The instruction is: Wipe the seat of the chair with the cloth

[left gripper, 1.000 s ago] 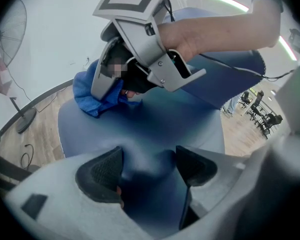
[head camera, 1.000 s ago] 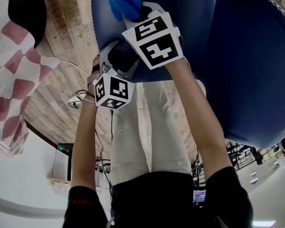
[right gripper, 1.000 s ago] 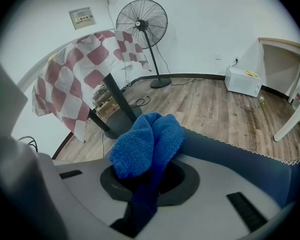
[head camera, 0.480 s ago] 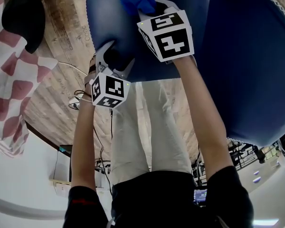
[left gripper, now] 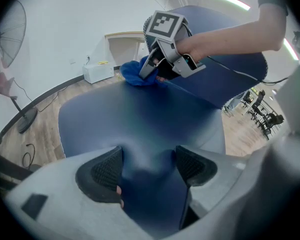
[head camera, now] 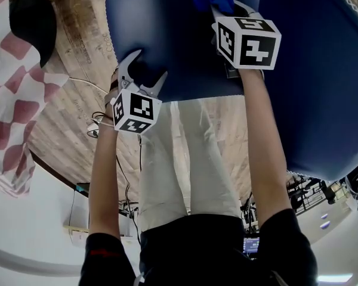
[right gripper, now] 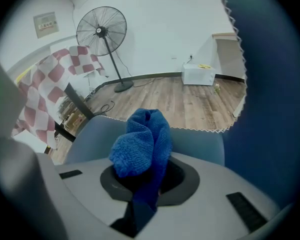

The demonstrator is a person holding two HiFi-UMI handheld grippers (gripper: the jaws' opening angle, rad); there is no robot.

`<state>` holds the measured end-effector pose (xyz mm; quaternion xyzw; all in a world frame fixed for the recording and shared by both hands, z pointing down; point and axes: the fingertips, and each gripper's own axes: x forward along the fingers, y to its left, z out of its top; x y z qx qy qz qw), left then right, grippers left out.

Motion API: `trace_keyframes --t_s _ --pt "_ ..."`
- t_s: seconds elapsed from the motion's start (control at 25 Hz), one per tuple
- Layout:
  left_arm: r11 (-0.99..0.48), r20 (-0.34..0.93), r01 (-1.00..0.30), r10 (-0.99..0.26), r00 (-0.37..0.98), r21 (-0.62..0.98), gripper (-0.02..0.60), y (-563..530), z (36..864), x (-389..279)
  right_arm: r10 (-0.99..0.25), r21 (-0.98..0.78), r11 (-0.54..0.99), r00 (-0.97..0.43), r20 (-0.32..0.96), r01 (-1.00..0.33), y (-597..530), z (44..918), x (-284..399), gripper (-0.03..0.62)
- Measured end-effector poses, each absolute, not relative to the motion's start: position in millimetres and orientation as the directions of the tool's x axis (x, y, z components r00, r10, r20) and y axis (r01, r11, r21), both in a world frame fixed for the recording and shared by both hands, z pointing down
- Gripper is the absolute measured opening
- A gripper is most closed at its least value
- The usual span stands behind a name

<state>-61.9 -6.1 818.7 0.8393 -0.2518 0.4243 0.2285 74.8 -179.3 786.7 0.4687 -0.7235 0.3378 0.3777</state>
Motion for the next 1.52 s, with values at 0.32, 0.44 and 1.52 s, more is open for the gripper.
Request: trace_keyframes --t_s 0.32,0.44,1.52 --pt "-0.768 0.827 -0.619 -0.234 0.512 0.166 0.341 -8.3 820.2 -62.3 -0.456 -0.086 0.202 -0.171 0.873 -0.976 -167.0 787.8 124.0 0.041" --pt "-0.768 0.828 -0.619 -0.234 0.510 0.164 0.341 -8.4 820.4 -62.1 -0.459 -0.071 0.142 -0.129 0.879 -0.987 -157.4 789.4 137.8 0.041" --pt "-0.772 0.828 -0.621 -0.255 0.500 0.136 0.342 -6.0 818.9 -54.0 -0.467 -0.071 0.046 -0.084 0.880 -0.996 -142.0 792.3 164.6 0.043"
